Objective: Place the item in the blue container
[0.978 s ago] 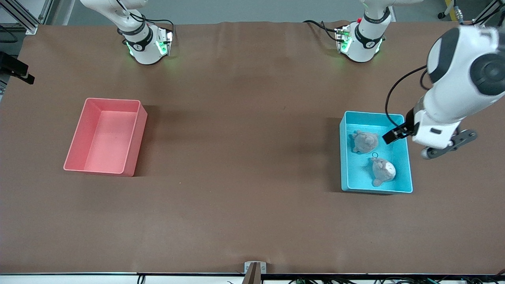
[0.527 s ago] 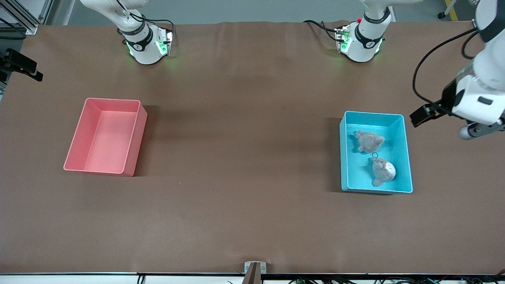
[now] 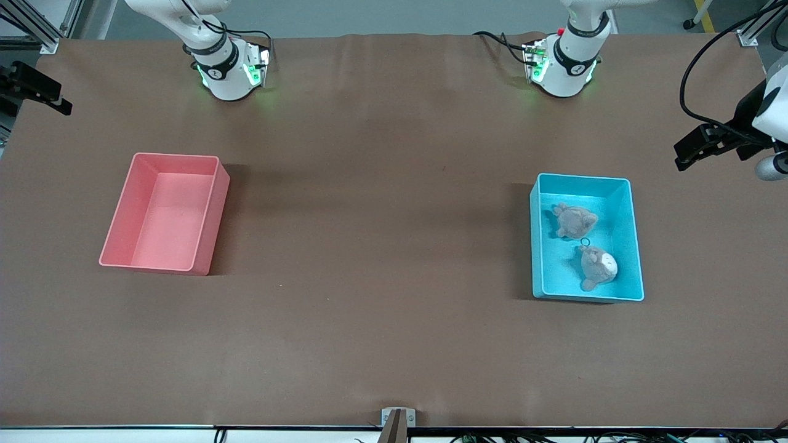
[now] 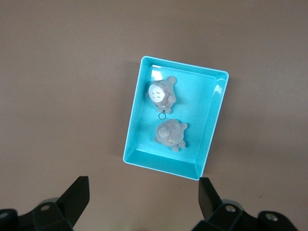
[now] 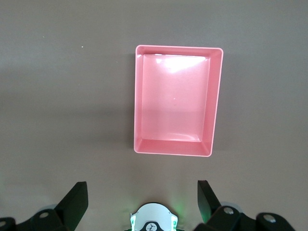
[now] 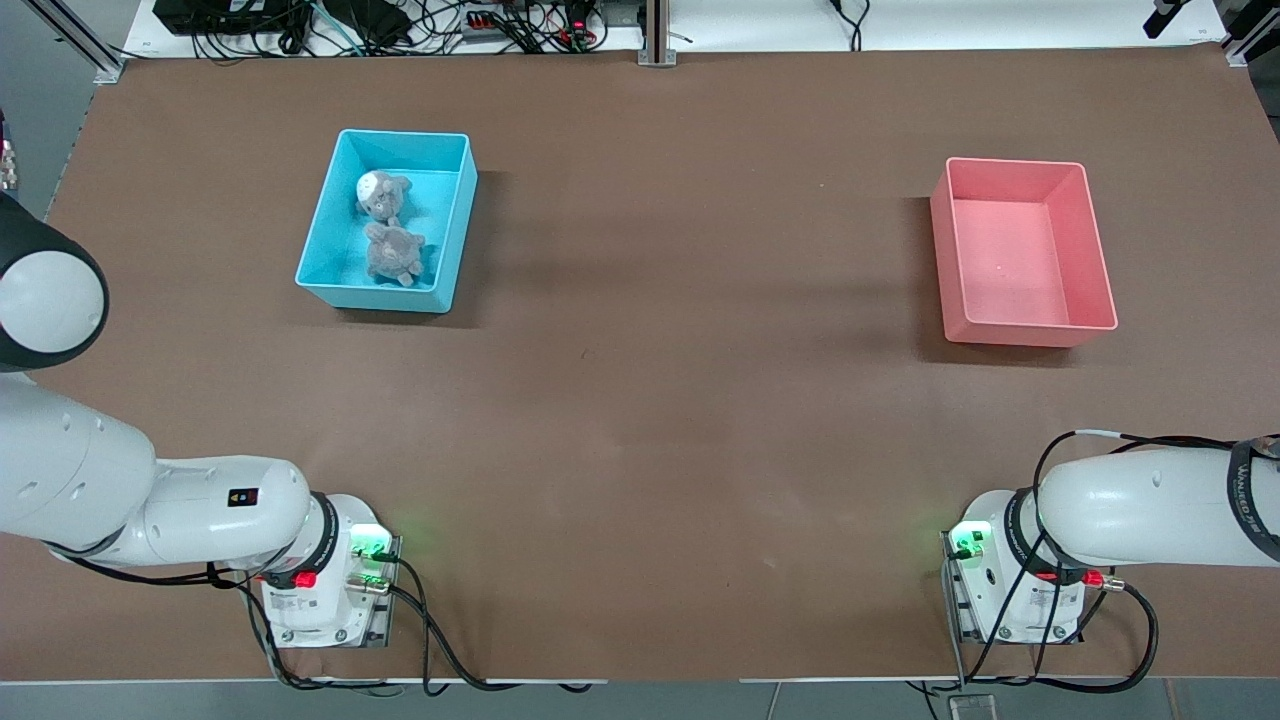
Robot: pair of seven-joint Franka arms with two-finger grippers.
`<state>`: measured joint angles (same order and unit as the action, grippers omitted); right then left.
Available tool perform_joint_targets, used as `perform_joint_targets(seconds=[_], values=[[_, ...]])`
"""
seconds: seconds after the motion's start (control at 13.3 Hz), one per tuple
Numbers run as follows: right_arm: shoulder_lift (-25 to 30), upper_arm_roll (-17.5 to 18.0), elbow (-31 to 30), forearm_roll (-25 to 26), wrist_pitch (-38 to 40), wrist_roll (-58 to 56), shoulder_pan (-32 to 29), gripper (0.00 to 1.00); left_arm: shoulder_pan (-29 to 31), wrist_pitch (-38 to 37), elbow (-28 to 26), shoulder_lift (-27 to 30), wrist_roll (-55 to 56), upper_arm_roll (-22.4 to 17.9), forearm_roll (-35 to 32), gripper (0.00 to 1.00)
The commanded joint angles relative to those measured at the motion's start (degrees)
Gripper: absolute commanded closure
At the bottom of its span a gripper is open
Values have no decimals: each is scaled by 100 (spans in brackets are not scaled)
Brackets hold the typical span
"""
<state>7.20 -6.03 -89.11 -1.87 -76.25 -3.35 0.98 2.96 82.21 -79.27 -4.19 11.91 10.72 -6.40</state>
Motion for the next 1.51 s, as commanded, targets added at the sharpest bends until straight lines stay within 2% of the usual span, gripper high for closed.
perform_joint_targets(seconds=[0.0,0.15,0.3,0.53,0.83,1.05,1.43], values=[[150,233,-141,-86,5,256,-107,0,-49,-257,-61,234,-687,-287,130,0],[151,251,-124,-68,-21,238,-116,0,-558,-284,-236,383,-988,-919,261,0],[142,251,7,-7,-4,221,-125,0,-692,-284,-439,533,-919,-1186,612,0],[116,208,280,20,119,168,-151,0,-683,-258,-597,664,-857,-1186,640,0],[107,225,237,108,163,177,-134,0,-630,49,-1212,1051,-857,-1134,824,0],[98,216,228,108,242,177,-151,0,-621,50,-1318,1139,-673,-870,728,0],[98,207,254,240,243,177,-151,0,-630,120,-1327,1131,-619,-808,667,0]])
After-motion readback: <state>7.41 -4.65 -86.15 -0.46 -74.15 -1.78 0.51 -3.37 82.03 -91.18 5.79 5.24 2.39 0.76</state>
